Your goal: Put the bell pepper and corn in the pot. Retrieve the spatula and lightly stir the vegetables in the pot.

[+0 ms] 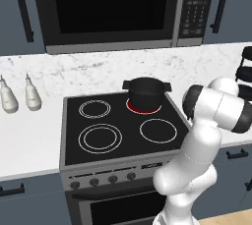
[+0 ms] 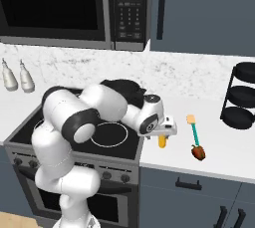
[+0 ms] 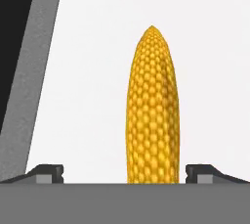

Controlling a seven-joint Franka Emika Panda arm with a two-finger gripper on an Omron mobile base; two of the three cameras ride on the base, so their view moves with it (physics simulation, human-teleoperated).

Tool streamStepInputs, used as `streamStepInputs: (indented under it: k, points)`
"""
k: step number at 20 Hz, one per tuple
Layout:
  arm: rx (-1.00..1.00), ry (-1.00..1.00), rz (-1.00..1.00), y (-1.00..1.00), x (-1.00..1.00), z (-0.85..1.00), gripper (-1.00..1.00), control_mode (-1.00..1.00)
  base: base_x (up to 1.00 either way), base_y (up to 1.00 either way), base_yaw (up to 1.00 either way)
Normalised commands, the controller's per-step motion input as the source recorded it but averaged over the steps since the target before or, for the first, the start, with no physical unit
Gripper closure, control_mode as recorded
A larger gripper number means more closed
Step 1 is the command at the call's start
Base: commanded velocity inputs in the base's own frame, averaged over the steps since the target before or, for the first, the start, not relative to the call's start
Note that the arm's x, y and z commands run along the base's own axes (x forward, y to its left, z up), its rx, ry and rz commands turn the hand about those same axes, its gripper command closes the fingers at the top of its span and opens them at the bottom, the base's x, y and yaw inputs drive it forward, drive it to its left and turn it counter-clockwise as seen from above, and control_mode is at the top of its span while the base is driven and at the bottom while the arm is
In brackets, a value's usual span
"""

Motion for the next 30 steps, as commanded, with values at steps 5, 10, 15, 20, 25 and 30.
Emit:
streamStepInputs:
  k: [5, 10, 15, 20, 25, 30]
  points:
    - [0.00, 0.01, 0.00, -0.38, 0.30, -0.29, -1.00, -1.00, 0.00, 0.00, 0.00]
    - [0.00, 0.01, 0.00, -0.06, 0.00, -0.32, -1.00, -1.00, 0.00, 0.00, 0.00]
    - [0.00, 0.00, 0.00, 0.08, -0.22, -0.36, 1.00, -1.00, 0.00, 0.00, 0.00]
    - [-0.01, 0.00, 0.01, 0.31, -0.28, -0.24, 1.00, -1.00, 0.00, 0.00, 0.00]
    - [0.00, 0.00, 0.17, 0.31, -0.42, 0.38, 1.00, -1.00, 0.00, 0.00, 0.00]
    - [-0.15, -0.05, 0.30, 0.51, -0.69, 1.00, 1.00, -1.00, 0.00, 0.00, 0.00]
